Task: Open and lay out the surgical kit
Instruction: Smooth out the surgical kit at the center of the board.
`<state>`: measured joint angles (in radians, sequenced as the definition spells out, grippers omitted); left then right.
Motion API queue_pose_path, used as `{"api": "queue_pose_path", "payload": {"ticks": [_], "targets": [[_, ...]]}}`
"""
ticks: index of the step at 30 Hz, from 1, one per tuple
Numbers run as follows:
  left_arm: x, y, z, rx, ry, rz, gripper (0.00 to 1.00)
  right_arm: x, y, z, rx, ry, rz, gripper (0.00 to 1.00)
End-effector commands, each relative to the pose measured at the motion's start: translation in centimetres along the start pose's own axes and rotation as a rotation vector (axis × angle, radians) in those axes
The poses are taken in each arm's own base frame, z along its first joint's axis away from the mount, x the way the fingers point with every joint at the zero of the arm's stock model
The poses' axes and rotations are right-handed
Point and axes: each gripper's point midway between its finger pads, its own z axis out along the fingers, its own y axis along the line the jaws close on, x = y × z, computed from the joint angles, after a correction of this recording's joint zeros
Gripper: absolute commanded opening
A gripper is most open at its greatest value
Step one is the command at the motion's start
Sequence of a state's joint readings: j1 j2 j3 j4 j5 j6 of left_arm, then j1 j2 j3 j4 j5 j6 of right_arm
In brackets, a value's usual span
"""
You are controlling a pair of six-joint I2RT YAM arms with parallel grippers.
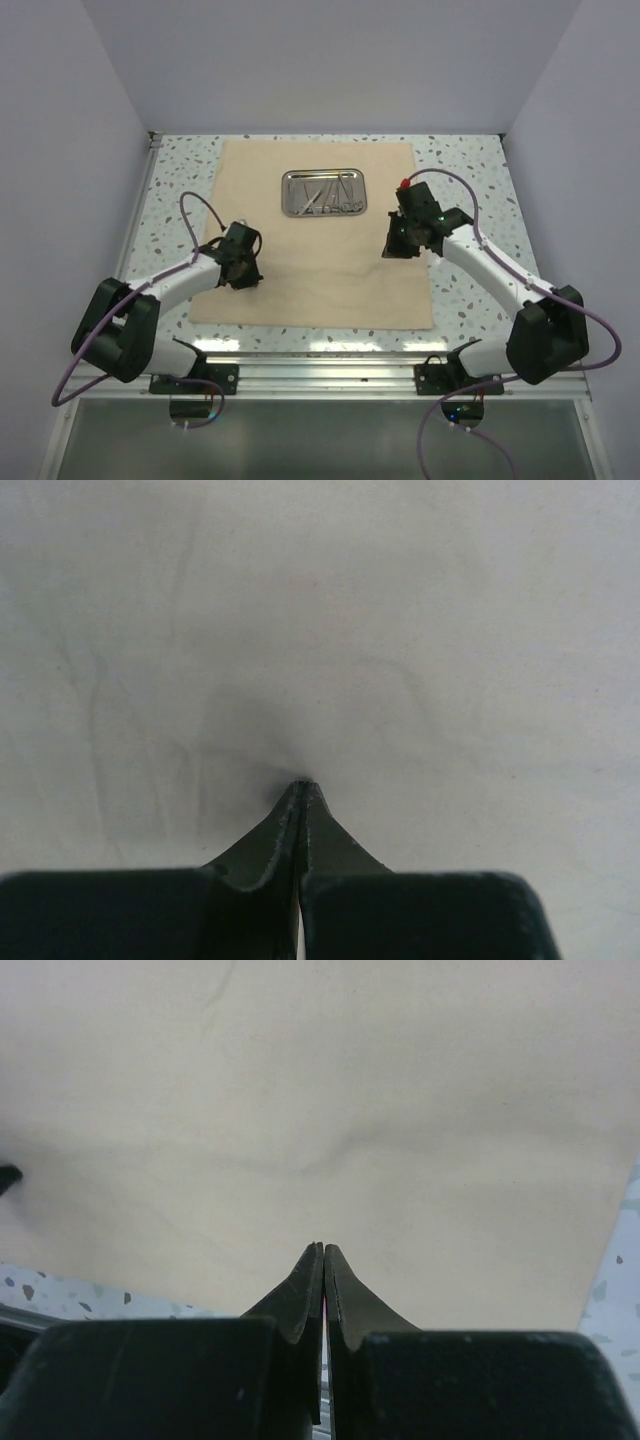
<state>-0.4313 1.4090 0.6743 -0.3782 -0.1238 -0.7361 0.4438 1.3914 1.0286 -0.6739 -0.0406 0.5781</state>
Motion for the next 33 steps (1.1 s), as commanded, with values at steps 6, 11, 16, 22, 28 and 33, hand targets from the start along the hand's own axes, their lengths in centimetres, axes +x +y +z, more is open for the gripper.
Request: {"api": "queue_pose_path", "payload": {"ticks": [6,11,16,22,28,33], "targets": [[1.3,1.9,-3.5,-0.056,0.064,0.018,0.09,-4.1,0.1,-4.1,0.012,-0.128,-0.036,0.04],[-6.3,-3.1,-6.0,0.037,-0.088,0.084,0.63,-5.4,0.7,-5.1,0.001,-0.159,-0.049,0.87],[-14.0,-8.7,-5.6,0.093,-0.207,0.144,0.69,-6.1,0.9,-5.9,-0.001,-0.183,-0.064,0.99],[-19.9,-14.3,-1.4,0.132,-0.243,0.21,0.67,-5.7,0.3,-7.3,0.023,-0.187,-0.071,0.98],[-23.9,-18.5,1.7,0.16,-0.28,0.223,0.64,-4.7,-1.5,-8.8,0.083,-0.199,-0.068,0.98],[-25.3,-18.7,5.8,0.075,-0.276,0.215,0.62,-3.8,-2.9,-9.2,0.132,-0.194,-0.072,0.98]]}}
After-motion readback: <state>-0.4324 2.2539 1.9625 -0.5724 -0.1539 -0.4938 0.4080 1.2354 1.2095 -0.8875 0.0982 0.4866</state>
